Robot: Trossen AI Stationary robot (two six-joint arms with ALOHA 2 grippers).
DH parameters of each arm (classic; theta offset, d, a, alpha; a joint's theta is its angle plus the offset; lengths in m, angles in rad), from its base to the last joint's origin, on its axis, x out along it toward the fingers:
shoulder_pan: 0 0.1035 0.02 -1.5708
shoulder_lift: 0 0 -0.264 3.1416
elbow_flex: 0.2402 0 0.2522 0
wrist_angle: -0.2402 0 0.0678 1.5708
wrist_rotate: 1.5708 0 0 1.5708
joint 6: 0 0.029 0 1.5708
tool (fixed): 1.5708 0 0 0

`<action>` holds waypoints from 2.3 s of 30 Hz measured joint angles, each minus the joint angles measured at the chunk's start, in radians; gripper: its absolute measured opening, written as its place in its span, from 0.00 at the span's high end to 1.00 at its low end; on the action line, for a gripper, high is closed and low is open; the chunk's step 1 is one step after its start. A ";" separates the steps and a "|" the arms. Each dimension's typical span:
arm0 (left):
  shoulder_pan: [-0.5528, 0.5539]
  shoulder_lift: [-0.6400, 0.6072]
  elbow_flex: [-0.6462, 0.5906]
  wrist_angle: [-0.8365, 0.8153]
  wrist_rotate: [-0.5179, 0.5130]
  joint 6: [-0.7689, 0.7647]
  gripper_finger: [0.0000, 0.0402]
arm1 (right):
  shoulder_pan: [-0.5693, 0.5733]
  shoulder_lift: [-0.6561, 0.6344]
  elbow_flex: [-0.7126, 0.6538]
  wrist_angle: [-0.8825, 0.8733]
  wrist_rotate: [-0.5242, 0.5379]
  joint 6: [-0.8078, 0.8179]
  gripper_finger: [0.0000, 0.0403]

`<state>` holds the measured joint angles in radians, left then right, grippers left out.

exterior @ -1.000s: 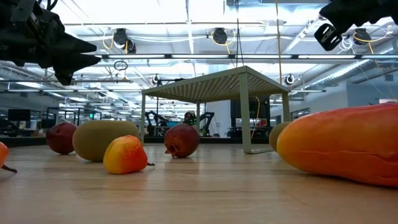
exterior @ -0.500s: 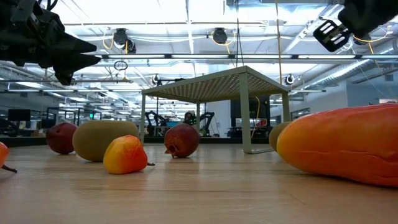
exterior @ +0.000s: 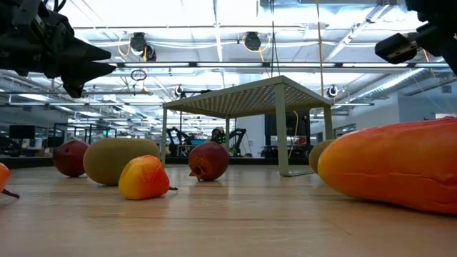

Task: Pick & Place Fruit
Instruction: Put the blue strainer bowl on the shelf

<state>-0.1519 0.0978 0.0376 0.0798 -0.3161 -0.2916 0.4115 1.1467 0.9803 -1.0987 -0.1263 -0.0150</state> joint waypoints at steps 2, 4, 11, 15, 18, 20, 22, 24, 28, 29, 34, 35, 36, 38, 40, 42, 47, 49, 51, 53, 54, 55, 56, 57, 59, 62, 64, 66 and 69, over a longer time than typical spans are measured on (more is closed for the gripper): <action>0.000 0.000 0.000 0.000 0.000 0.000 0.60 | 0.006 0.016 0.011 -0.007 0.001 0.020 1.00; 0.000 0.000 0.000 0.000 0.000 0.000 0.60 | 0.010 0.025 0.016 -0.007 -0.005 0.047 1.00; 0.000 0.000 0.000 0.000 0.000 0.000 0.60 | 0.009 0.031 0.016 -0.013 -0.055 0.178 0.85; 0.000 0.000 0.000 0.000 0.000 0.000 0.60 | 0.009 0.030 0.016 -0.013 -0.092 0.209 0.70; 0.000 0.000 0.000 0.000 0.000 0.000 0.60 | 0.009 0.030 0.016 -0.012 -0.110 0.201 0.60; 0.000 0.000 0.000 0.000 0.000 0.000 0.60 | 0.009 0.037 0.016 -0.010 -0.110 0.184 0.55; 0.000 0.000 0.000 -0.001 0.000 0.000 0.60 | 0.010 0.051 0.016 -0.006 -0.109 0.166 0.51; 0.000 0.000 0.000 -0.001 0.000 0.000 0.60 | 0.010 0.074 0.016 -0.005 -0.109 0.151 0.50; 0.000 0.000 0.000 -0.002 0.000 0.000 0.60 | 0.010 0.128 0.008 -0.005 -0.109 0.132 0.50; 0.000 0.000 0.000 -0.002 0.000 0.000 0.60 | 0.010 0.139 0.004 -0.006 -0.108 0.131 0.51; 0.000 0.000 0.000 -0.002 0.000 0.000 0.60 | 0.010 0.179 -0.018 0.007 -0.108 0.133 0.53; 0.000 0.000 0.000 -0.002 0.000 0.000 0.60 | 0.010 0.183 -0.024 0.013 -0.107 0.133 0.53; 0.000 0.000 0.000 -0.002 0.000 0.000 0.60 | 0.010 0.186 -0.031 0.020 -0.108 0.133 0.53; 0.000 0.000 0.000 -0.002 0.000 0.000 0.60 | 0.010 0.191 -0.041 0.035 -0.107 0.133 0.54; 0.000 0.000 0.000 -0.002 0.000 0.000 0.60 | 0.010 0.193 -0.050 0.056 -0.107 0.133 0.55; 0.000 0.000 0.000 -0.002 0.000 0.000 0.60 | 0.010 0.193 -0.064 0.081 -0.109 0.134 0.55; 0.000 0.000 0.000 -0.002 0.000 0.000 0.60 | 0.010 0.193 -0.099 0.120 -0.109 0.134 0.57; 0.000 0.000 0.000 -0.001 0.000 0.000 0.60 | 0.010 0.193 -0.112 0.133 -0.108 0.134 0.58; 0.000 0.000 0.000 -0.001 0.000 0.000 0.60 | 0.010 0.193 -0.123 0.145 -0.108 0.134 0.59; 0.000 0.000 0.000 -0.001 0.000 0.000 0.60 | 0.010 0.193 -0.132 0.154 -0.108 0.134 0.61; 0.000 0.000 0.000 -0.001 0.000 0.000 0.60 | 0.010 0.193 -0.136 0.157 -0.108 0.134 0.61; 0.000 0.000 0.000 -0.001 0.000 0.000 0.60 | 0.010 0.193 -0.140 0.161 -0.108 0.134 0.62; 0.000 0.000 0.000 -0.001 0.000 0.000 0.60 | 0.010 0.193 -0.144 0.164 -0.109 0.134 0.63; 0.000 0.000 0.000 -0.001 0.000 0.000 0.60 | 0.010 0.193 -0.146 0.167 -0.109 0.134 0.64; 0.000 0.000 0.000 -0.001 0.000 0.000 0.60 | 0.010 0.193 -0.151 0.175 -0.109 0.134 0.67; 0.000 0.000 0.000 -0.001 0.000 0.000 0.60 | 0.010 0.193 -0.153 0.186 -0.109 0.134 0.73; 0.000 0.000 0.000 -0.001 0.000 0.000 0.60 | 0.010 0.193 -0.153 0.190 -0.110 0.135 0.78; 0.000 0.000 0.000 -0.001 0.000 0.000 0.60 | 0.010 0.193 -0.153 0.191 -0.111 0.144 0.84; 0.000 0.000 0.000 -0.001 0.000 0.000 0.60 | 0.010 0.193 -0.153 0.190 -0.114 0.171 0.93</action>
<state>-0.1520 0.0978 0.0376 0.0784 -0.3161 -0.2914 0.4217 1.3393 0.8272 -0.9087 -0.2407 0.1563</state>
